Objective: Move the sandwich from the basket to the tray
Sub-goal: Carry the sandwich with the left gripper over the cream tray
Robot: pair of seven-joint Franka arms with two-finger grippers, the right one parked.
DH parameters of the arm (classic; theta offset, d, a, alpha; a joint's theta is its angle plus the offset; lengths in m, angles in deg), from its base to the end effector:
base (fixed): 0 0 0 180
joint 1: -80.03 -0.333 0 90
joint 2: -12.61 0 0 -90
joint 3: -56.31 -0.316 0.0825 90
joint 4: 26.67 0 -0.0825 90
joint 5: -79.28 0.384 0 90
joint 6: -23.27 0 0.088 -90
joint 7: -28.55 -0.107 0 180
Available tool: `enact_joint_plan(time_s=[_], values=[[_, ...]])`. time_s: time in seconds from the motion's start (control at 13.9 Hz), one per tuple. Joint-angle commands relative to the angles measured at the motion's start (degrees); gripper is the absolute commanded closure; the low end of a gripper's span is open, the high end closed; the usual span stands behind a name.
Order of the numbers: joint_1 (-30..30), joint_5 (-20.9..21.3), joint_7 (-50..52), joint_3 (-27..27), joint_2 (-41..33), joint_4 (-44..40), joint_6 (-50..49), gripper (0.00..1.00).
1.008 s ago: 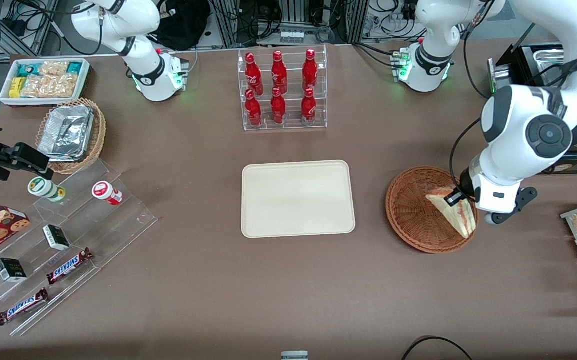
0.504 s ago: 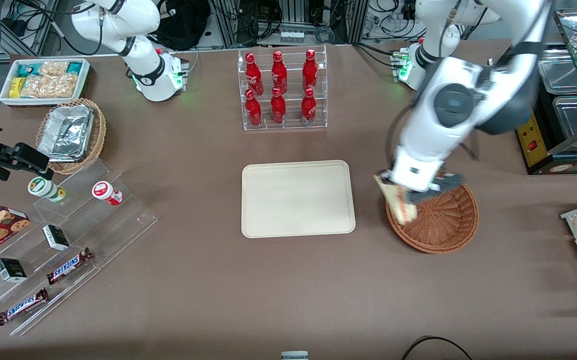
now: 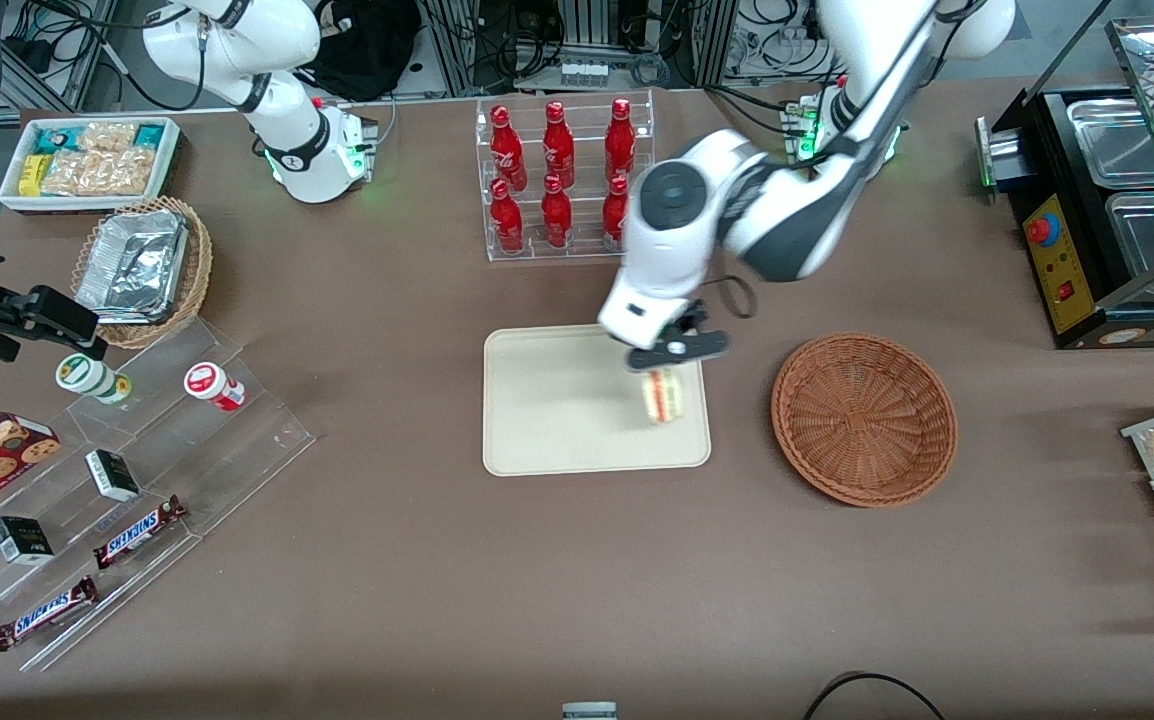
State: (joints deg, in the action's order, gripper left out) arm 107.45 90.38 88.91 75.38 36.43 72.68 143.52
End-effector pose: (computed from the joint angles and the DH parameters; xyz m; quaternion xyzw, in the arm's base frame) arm 0.4697 -0.4529 0.3491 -0.9963 -0.0833 -0.0062 0.0196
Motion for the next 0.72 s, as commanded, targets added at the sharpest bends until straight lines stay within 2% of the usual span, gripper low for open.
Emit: enact_joint_plan(time_s=[0.0, 0.14, 0.5, 0.58, 0.65], values=[[4.3, 7.5, 4.6, -0.9, 6.9, -5.9, -0.5, 0.92], [5.0, 10.7, 4.3, -0.8, 12.5, -9.9, 0.9, 0.93], [6.6, 10.0, 4.9, -0.6, 16.4, -10.6, 5.6, 0.92], [7.1, 10.0, 4.9, -0.6, 17.0, -10.6, 5.6, 0.90], [7.2, 10.0, 4.9, -0.6, 17.4, -10.7, 5.6, 0.81]])
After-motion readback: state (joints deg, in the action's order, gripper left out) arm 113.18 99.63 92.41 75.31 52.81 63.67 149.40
